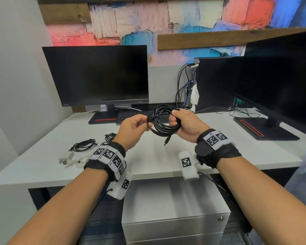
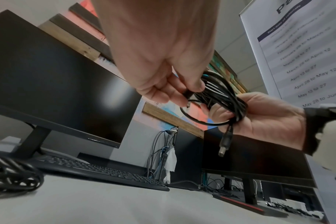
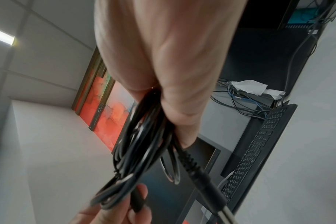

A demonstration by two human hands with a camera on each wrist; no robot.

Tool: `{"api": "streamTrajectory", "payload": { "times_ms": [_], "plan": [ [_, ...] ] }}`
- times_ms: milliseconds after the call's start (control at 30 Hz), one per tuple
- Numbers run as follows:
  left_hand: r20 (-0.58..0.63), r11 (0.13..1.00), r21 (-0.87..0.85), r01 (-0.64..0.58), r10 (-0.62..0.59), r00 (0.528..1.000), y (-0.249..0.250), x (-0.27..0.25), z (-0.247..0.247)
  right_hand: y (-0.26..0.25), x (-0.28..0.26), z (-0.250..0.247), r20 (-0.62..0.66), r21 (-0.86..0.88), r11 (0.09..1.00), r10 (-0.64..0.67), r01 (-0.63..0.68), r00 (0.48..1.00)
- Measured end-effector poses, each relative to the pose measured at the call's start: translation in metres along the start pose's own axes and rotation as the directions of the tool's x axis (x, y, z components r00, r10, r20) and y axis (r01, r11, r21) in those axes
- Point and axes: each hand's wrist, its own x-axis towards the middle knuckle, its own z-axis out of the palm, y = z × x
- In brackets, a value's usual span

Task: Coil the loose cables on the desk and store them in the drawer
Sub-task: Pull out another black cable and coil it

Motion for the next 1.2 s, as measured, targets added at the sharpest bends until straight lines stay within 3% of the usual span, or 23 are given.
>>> {"api": "streamTrajectory", "payload": {
  "times_ms": [200, 467, 600, 700, 833, 867, 1000, 1133, 1200],
  "plan": [
    [-0.030, 0.986, 0.157, -0.048, 0.053, 0.998, -0.018, 0.004, -0.002, -0.001, 0.000, 0.001, 0.041, -0.080, 0.997, -0.007, 0.010, 0.999],
    [0.057, 0.964, 0.265, 0.000, -0.015, 0.998, -0.024, -0.006, -0.005, -0.005, -0.006, 0.019, 0.120, -0.083, 0.995, -0.050, 0.060, 0.992],
    [0.110, 0.913, 0.404, 0.053, -0.106, 0.988, -0.024, -0.003, -0.022, 0.000, -0.004, 0.018, 0.086, -0.216, 0.976, -0.007, 0.025, 0.996],
    [0.216, 0.936, 0.295, 0.190, -0.259, 0.941, -0.025, -0.005, -0.034, 0.002, -0.001, 0.015, 0.050, -0.349, 0.937, 0.048, -0.028, 0.998],
    [0.302, 0.910, -0.059, 0.410, -0.375, 0.877, -0.020, -0.011, -0.037, 0.008, 0.004, 0.018, -0.016, -0.435, 0.897, 0.078, -0.078, 0.997],
    [0.286, 0.905, -0.043, 0.423, -0.395, 0.873, -0.020, -0.011, -0.038, 0.011, 0.005, 0.021, -0.027, -0.443, 0.892, 0.090, -0.093, 0.996],
    [0.164, 0.883, 0.280, 0.377, -0.431, 0.887, -0.028, -0.014, -0.038, 0.029, 0.012, 0.032, -0.087, -0.552, 0.821, 0.120, -0.148, 0.989],
    [0.068, 0.838, 0.331, 0.433, -0.479, 0.875, -0.043, -0.023, -0.037, 0.049, 0.020, 0.035, -0.172, -0.636, 0.745, 0.117, -0.201, 0.978],
    [0.023, 0.809, 0.337, 0.481, -0.518, 0.855, -0.052, -0.028, -0.035, 0.057, 0.024, 0.037, -0.171, -0.532, 0.803, 0.209, -0.269, 0.963]
  ]
}}
